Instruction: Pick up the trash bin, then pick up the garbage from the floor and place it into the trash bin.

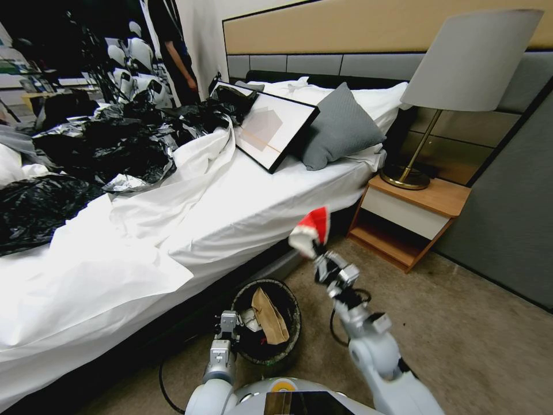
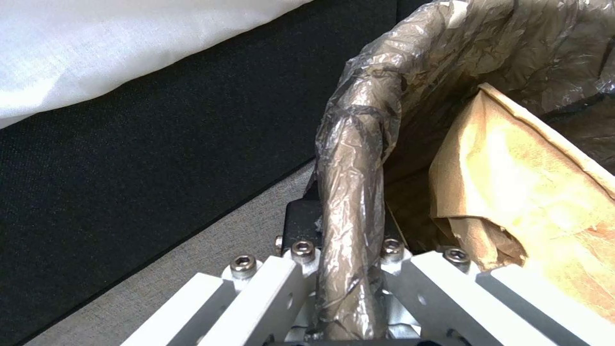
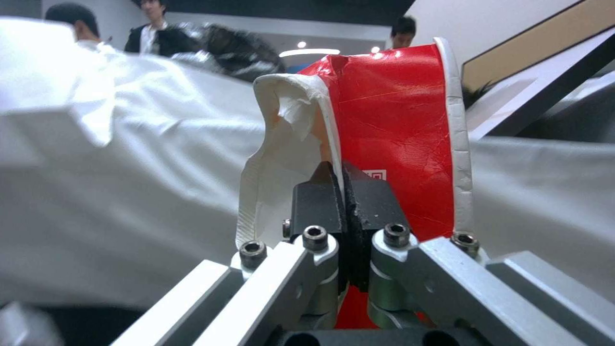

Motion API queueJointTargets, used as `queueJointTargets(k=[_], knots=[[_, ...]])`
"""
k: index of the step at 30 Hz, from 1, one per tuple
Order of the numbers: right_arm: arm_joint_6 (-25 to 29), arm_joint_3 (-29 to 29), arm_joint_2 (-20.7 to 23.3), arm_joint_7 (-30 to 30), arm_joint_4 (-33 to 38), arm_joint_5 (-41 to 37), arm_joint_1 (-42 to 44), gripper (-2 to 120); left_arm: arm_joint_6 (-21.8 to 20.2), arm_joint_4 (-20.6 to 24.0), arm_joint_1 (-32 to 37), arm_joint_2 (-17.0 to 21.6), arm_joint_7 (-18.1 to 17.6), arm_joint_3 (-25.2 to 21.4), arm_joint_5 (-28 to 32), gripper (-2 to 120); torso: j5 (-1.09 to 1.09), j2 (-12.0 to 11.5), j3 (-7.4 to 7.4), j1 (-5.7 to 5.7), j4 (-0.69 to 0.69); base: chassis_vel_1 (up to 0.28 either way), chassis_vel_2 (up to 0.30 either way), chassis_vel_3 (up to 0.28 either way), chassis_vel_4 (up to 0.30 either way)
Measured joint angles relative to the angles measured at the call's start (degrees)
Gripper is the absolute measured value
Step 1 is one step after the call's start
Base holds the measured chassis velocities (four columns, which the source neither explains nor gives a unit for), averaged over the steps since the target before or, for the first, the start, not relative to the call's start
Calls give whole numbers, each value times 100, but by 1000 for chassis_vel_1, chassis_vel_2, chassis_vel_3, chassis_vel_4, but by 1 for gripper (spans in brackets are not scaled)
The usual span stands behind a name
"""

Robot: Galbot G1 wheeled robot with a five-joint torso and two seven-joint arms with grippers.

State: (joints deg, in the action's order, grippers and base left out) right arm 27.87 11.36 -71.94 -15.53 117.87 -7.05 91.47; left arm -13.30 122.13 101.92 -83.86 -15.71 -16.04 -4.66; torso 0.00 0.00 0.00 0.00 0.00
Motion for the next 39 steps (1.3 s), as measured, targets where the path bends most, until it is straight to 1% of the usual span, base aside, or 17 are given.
queueJointTargets(k=[2, 6, 17, 26, 38, 39], knots=[[52, -69, -1, -13, -104, 71, 33, 0, 0, 1, 1, 1, 0, 0, 1, 1, 0, 0, 0, 0, 0, 0, 0, 0, 0], [174, -276, -6, -31, -536, 226, 78, 0, -1, 11, -1, 1, 1, 14, 4, 1, 0, 0, 0, 0, 0, 0, 0, 0, 0], [292, -372, -16, -2, -1192, 271, 0, 0, -1, 23, -8, 0, 8, 32, 5, 1, 0, 0, 0, 1, 0, 0, 0, 0, 0], [262, -286, -75, 40, -1434, 169, -220, 0, -1, 45, 7, 0, 11, 43, 4, 1, 0, 0, 1, 1, 0, 0, 0, 0, 0], [286, -321, -79, -37, -1580, 284, -136, 0, -2, 75, 12, -2, 13, 27, 6, 1, 0, 0, 1, 1, 0, 0, 0, 0, 0], [307, -332, -67, -49, -1583, 309, -107, 5, -2, 75, 8, -5, 13, 29, 7, 1, 0, 0, 1, 1, 0, 0, 0, 0, 0]])
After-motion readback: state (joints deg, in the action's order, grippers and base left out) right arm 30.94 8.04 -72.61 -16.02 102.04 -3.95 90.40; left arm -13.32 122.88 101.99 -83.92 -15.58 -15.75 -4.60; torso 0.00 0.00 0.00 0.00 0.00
